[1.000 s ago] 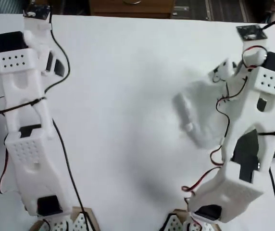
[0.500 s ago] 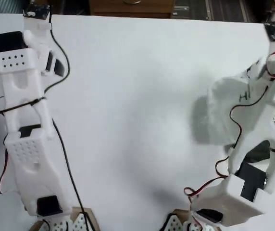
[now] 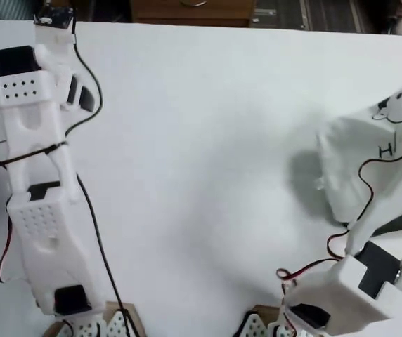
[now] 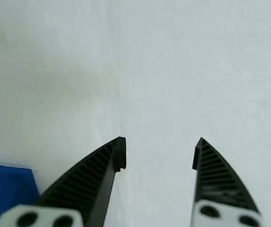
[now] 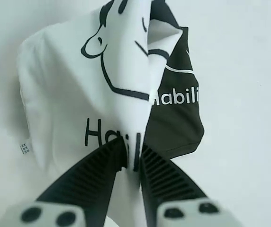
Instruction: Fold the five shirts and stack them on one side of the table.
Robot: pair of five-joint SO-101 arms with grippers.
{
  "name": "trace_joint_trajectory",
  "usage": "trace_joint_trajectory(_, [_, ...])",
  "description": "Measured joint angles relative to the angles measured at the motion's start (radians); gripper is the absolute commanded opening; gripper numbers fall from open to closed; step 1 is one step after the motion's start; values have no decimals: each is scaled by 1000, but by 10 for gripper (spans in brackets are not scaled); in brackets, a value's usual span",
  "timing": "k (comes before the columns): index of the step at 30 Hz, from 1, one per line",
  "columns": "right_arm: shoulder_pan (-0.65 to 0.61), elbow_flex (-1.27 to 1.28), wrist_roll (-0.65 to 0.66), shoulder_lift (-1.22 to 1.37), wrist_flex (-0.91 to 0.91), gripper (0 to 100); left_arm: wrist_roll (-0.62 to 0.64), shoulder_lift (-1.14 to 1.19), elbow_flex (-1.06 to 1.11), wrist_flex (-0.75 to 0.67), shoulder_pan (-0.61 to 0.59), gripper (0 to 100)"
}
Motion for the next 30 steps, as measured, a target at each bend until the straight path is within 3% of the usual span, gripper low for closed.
trace_joint_trajectory(18, [66,-269,0,437,0,20,0,0,0,0,0,253])
trace_joint_trajectory(30, [124,-384,55,568,0,20,0,0,0,0,0,253])
